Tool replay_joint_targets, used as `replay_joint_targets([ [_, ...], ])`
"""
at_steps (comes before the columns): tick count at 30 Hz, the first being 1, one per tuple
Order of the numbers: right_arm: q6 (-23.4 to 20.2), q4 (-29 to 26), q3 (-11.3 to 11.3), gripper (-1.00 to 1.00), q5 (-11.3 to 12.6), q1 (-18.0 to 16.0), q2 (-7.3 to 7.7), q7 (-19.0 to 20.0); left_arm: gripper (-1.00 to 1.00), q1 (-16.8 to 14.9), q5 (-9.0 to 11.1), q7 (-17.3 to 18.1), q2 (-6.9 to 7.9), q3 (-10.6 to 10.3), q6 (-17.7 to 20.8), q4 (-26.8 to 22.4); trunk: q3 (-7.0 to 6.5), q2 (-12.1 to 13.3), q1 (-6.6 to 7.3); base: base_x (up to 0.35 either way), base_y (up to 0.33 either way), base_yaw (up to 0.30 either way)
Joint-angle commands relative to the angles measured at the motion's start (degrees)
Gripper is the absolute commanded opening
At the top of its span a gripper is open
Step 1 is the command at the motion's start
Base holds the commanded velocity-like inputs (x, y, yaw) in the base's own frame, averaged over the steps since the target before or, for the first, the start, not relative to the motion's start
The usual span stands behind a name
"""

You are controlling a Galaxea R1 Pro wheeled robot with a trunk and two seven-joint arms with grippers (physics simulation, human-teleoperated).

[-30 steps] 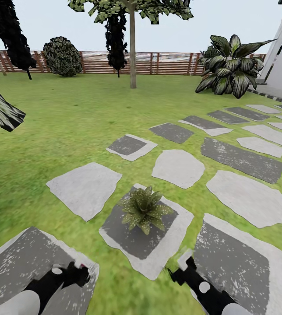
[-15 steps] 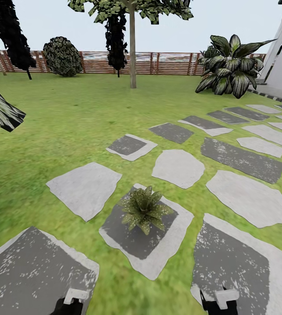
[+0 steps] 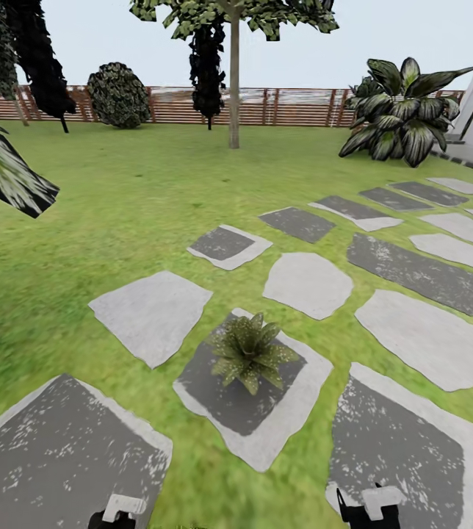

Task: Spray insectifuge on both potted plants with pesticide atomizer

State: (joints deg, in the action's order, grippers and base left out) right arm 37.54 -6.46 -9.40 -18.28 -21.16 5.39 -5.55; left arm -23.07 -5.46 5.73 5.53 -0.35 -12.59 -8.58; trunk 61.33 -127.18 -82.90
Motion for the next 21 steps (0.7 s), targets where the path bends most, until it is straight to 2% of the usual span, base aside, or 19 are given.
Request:
replay_joint_targets([
  [1, 0.2, 0.0, -0.3, 1.00, -0.6, 0.0, -0.02, -0.3, -1.00, 0.0, -0.6, 0.0, 0.01, 0.0, -0.2, 0.1, 0.04, 0.0, 0.01, 0.000, -0.153, 0.275],
  [21, 0.2, 0.0, -0.2, 1.00, -0.6, 0.0, -0.03, -0.3, -1.00, 0.0, -0.6, 0.0, 0.01, 0.0, -0.2, 0.1, 0.04, 0.0, 0.01, 0.000, -0.263, 0.278],
])
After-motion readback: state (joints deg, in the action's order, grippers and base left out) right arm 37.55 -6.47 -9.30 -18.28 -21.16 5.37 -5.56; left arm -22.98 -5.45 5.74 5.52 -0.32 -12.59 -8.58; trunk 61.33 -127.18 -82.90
